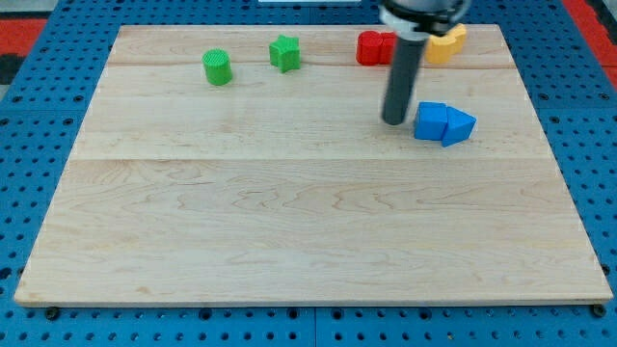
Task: Push the green star into the blue cube
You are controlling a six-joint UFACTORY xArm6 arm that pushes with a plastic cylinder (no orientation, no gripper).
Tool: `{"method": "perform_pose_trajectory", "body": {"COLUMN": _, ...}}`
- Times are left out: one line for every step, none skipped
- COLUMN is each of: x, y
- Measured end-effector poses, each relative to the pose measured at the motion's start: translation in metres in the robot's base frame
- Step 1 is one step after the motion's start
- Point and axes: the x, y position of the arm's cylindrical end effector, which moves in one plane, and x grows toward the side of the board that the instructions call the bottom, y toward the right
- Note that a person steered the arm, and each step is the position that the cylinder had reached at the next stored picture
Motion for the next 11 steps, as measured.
{"method": "perform_pose_trajectory", "body": {"x": 0.000, "y": -0.100}}
{"method": "perform_pose_trajectory", "body": {"x": -0.023, "y": -0.136}}
{"method": "perform_pose_trajectory", "body": {"x": -0.041, "y": -0.156}}
{"method": "perform_pose_trajectory", "body": {"x": -0.054, "y": -0.117}}
{"method": "perform_pose_trajectory", "body": {"x": -0.099, "y": -0.088}}
{"method": "perform_pose_trajectory", "body": {"x": -0.131, "y": -0.060}}
{"method": "perform_pose_trajectory", "body": {"x": -0.148, "y": -0.080}}
{"method": "perform_pose_trajectory", "body": {"x": -0.169, "y": -0.135}}
{"method": "perform_pose_trajectory", "body": {"x": -0.170, "y": -0.152}}
{"method": "perform_pose_trajectory", "body": {"x": -0.148, "y": -0.145}}
{"method": "perform_pose_trajectory", "body": {"x": -0.110, "y": -0.147}}
